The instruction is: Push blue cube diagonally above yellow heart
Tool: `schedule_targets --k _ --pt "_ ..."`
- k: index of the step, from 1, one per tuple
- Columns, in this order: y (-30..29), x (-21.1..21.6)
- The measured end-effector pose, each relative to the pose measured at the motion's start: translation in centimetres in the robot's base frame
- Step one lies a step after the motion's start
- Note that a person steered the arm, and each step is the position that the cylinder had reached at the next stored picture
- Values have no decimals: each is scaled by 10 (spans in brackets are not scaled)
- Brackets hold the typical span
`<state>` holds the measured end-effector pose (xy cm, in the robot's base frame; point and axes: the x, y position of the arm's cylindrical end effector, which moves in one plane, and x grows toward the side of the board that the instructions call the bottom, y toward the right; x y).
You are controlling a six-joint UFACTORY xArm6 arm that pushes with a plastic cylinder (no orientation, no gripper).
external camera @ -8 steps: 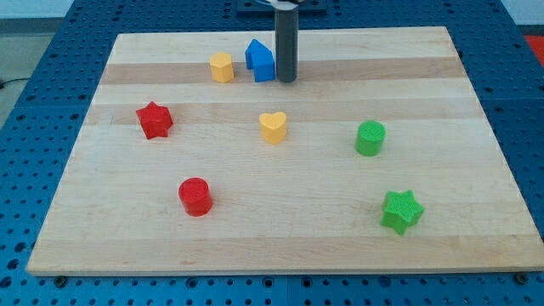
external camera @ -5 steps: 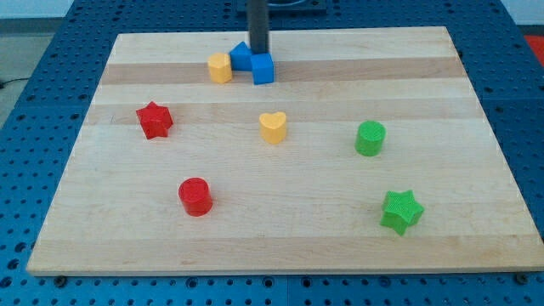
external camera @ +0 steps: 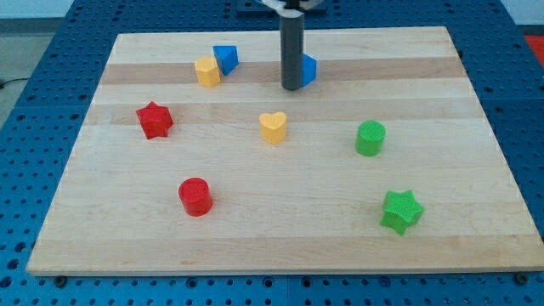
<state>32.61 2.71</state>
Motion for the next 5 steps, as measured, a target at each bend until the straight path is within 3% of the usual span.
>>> schedule_targets --k 2,4,5 --pt "53 -36" --pt "-22 -88" --pt "-9 -92"
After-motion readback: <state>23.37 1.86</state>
